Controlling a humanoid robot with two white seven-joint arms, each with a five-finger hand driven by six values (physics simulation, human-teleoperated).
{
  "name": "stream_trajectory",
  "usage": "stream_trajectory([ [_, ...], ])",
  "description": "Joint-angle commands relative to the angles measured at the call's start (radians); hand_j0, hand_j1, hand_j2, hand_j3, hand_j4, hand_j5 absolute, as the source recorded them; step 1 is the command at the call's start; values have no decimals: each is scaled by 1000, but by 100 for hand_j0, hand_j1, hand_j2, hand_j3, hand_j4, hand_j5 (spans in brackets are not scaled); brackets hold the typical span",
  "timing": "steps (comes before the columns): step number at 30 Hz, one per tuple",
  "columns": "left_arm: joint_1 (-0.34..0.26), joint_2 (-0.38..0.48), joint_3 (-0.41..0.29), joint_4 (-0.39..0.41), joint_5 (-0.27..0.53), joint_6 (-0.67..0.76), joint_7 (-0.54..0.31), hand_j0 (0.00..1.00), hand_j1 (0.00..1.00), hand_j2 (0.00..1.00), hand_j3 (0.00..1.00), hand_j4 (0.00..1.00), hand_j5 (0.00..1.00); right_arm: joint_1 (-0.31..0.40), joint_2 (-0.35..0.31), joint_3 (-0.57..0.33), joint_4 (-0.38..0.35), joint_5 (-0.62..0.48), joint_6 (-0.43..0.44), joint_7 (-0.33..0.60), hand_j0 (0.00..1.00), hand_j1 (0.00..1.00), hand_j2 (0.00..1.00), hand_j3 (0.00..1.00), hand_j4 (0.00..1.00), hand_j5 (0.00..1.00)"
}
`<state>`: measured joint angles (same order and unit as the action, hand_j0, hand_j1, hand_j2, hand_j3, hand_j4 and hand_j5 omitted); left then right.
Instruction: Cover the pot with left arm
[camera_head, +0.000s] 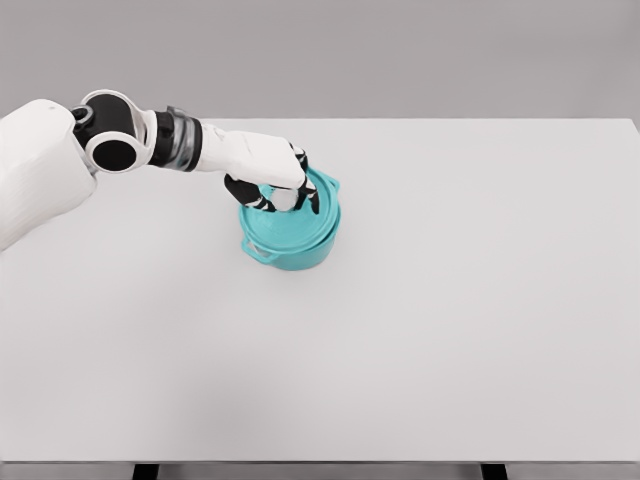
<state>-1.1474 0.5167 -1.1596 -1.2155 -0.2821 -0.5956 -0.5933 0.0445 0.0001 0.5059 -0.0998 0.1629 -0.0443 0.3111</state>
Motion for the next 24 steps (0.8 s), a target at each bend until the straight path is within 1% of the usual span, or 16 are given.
stream_trajectory([
  [1, 0, -1, -8, 2, -20, -15, -18, 79, 79, 79, 79, 79, 79, 0, 0, 0, 0, 0, 0, 0, 100, 100, 100, 100, 100, 100],
  [5, 6, -6, -8, 2, -20, -15, -18, 85, 85, 85, 85, 85, 85, 0, 0, 0, 0, 0, 0, 0, 100, 100, 100, 100, 100, 100],
  [9, 9, -6, -8, 14, -26, -15, -18, 87, 87, 87, 87, 87, 87, 2, 0, 0, 0, 0, 0, 0, 100, 100, 100, 100, 100, 100],
  [15, 11, -6, -9, 24, -28, -15, -18, 94, 94, 94, 94, 94, 94, 0, 0, 0, 0, 0, 0, 0, 100, 100, 100, 100, 100, 100],
  [20, 11, -6, -8, 24, -26, -15, -18, 96, 96, 96, 96, 96, 96, 0, 0, 0, 0, 0, 0, 0, 100, 100, 100, 100, 100, 100],
  [24, 9, -6, -8, 24, -26, -15, -18, 99, 99, 99, 99, 99, 99, 0, 0, 0, 0, 0, 0, 0, 100, 100, 100, 100, 100, 100],
])
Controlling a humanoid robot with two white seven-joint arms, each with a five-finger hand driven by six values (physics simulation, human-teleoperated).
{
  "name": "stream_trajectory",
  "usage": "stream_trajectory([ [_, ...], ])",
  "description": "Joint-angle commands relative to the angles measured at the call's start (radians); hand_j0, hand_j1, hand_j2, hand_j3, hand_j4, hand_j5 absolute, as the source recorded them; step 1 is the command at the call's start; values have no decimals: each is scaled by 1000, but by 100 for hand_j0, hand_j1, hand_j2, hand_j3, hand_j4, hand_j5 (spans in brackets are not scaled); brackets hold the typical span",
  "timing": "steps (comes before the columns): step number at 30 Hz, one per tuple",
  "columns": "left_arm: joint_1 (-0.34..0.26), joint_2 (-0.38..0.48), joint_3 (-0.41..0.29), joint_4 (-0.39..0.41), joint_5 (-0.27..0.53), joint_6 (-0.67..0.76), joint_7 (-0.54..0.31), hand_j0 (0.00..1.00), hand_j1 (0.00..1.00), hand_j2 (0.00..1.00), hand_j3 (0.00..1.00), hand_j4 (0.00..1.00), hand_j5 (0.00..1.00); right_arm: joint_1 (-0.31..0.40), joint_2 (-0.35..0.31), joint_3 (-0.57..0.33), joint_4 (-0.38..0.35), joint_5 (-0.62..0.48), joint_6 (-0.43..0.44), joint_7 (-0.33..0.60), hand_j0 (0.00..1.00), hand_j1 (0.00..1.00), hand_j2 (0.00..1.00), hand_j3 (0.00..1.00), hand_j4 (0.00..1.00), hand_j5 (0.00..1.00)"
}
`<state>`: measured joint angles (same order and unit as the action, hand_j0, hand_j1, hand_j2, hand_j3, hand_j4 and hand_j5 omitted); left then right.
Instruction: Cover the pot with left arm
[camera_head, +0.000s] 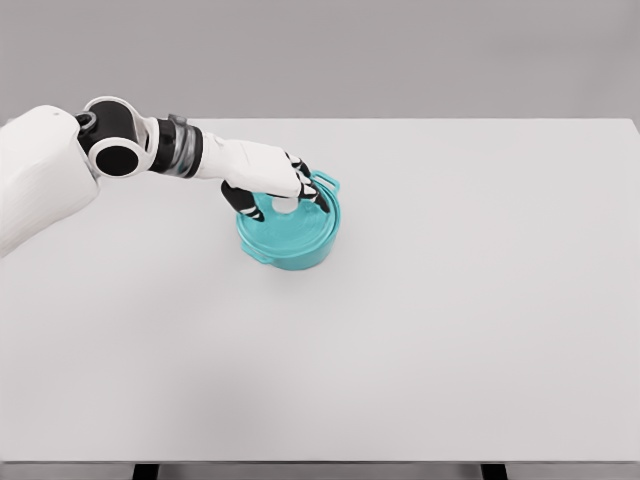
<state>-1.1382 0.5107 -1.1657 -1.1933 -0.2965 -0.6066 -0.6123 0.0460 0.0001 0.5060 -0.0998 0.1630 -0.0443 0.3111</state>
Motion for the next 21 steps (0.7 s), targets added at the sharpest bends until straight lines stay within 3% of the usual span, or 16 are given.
stream_trajectory([
  [1, 0, 2, -2, 1, -12, -4, 1, 100, 100, 100, 100, 100, 100, -2, 0, 0, 0, 0, 0, 0, 100, 100, 100, 100, 100, 100],
  [21, -12, 14, 5, -6, 23, -4, 1, 100, 100, 100, 100, 100, 100, -2, 0, 0, 0, 0, 0, 0, 100, 100, 100, 100, 100, 100],
])
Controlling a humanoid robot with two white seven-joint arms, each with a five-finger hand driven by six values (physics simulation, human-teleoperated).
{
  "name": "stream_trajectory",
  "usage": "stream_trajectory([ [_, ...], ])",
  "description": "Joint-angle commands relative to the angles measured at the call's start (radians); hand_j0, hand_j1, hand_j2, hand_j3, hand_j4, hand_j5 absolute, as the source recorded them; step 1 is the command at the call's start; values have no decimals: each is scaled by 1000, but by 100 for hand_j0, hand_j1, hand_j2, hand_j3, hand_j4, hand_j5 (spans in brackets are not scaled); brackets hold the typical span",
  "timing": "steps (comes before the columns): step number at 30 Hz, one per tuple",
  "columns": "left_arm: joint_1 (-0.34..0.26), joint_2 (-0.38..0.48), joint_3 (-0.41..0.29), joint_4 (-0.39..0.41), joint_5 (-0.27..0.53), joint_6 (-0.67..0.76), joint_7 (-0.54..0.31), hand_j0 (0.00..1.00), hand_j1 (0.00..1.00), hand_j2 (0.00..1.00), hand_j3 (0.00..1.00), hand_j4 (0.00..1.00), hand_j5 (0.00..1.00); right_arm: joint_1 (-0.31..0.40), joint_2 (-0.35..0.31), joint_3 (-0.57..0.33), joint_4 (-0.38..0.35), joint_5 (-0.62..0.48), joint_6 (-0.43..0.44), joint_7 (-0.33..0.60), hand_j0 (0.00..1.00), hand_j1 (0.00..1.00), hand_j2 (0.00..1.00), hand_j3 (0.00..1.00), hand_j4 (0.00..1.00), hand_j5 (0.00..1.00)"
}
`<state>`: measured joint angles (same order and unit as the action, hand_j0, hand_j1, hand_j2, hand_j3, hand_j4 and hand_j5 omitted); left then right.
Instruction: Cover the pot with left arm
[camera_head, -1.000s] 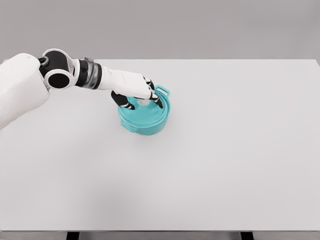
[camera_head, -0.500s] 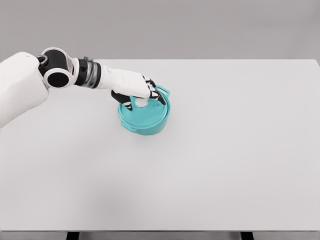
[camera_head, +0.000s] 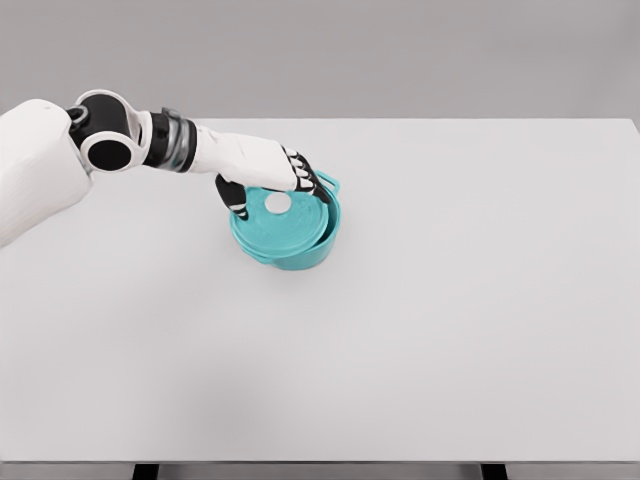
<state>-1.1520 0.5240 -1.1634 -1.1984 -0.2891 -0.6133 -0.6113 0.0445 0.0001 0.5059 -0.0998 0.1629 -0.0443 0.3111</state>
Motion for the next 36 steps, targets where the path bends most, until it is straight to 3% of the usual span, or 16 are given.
stream_trajectory([
  [1, 2, 1, 2, -3, 25, 2, 0, 100, 100, 100, 100, 100, 100, 2, 0, 0, 0, 0, 0, 0, 100, 100, 100, 100, 100, 100],
  [27, 11, -18, 2, 3, 24, 2, 0, 100, 100, 100, 100, 100, 100, 0, 0, 0, 0, 0, 0, 0, 100, 100, 100, 100, 100, 100],
  [36, 12, -16, 1, 13, -15, 2, 0, 100, 100, 100, 100, 100, 100, 0, 0, 0, 0, 0, 0, 0, 100, 100, 100, 100, 100, 100],
])
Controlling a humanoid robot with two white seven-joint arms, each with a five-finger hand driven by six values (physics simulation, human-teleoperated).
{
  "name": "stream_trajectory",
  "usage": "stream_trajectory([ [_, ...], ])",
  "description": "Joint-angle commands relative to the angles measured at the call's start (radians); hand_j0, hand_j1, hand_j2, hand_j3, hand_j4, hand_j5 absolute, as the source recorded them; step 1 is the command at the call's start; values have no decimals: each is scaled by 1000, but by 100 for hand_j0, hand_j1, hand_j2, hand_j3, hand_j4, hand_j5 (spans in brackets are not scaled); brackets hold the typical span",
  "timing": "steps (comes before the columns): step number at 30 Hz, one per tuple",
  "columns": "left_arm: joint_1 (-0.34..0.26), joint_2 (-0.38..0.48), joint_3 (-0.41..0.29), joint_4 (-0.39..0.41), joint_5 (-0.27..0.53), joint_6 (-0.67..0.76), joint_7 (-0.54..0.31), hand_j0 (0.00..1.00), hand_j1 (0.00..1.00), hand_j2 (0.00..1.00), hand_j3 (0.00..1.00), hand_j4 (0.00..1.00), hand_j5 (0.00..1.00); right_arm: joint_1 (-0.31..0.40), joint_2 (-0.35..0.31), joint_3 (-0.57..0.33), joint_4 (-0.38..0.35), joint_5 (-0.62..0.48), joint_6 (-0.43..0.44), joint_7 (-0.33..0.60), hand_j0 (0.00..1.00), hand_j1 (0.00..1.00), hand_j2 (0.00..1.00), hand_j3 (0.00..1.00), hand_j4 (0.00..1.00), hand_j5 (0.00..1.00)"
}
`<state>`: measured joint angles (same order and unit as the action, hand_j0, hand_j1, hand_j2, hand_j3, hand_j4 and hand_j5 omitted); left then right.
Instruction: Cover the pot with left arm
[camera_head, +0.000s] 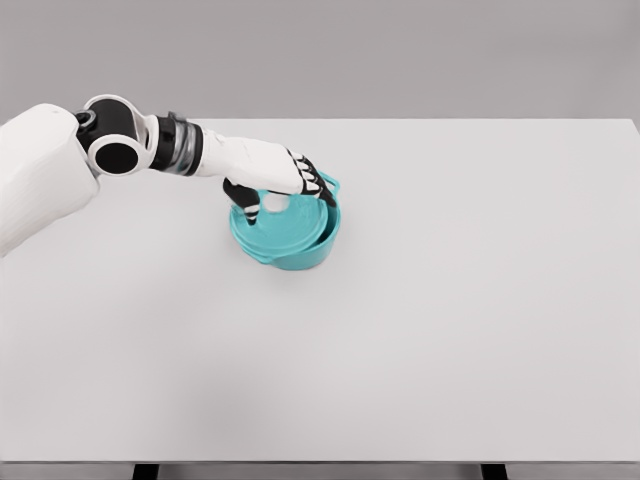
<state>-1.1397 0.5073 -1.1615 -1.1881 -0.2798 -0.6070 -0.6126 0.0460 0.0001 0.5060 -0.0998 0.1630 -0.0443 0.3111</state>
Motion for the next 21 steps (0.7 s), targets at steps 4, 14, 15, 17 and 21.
stream_trajectory([
  [4, 0, 0, 0, 4, -39, -4, 2, 100, 100, 100, 100, 100, 100, -2, 0, 0, 0, 0, 0, 0, 100, 100, 100, 100, 100, 100],
  [14, -9, -1, 0, -15, -27, -4, 42, 100, 100, 100, 100, 100, 100, -2, 0, 0, 0, 0, 0, 0, 100, 100, 100, 100, 100, 100],
  [15, -11, -1, 0, -16, -27, -4, 45, 100, 100, 100, 100, 100, 100, -2, 0, 0, 0, 0, 0, 0, 100, 100, 100, 100, 100, 100],
  [17, -11, -1, 2, -33, -27, -4, 45, 100, 100, 100, 100, 100, 100, -2, 0, 0, 0, 0, 0, 0, 100, 100, 100, 100, 100, 100],
  [21, -12, -13, 2, -36, -24, -4, 45, 100, 100, 100, 100, 100, 100, -2, 0, 0, 0, 0, 0, 0, 100, 100, 100, 100, 100, 100],
])
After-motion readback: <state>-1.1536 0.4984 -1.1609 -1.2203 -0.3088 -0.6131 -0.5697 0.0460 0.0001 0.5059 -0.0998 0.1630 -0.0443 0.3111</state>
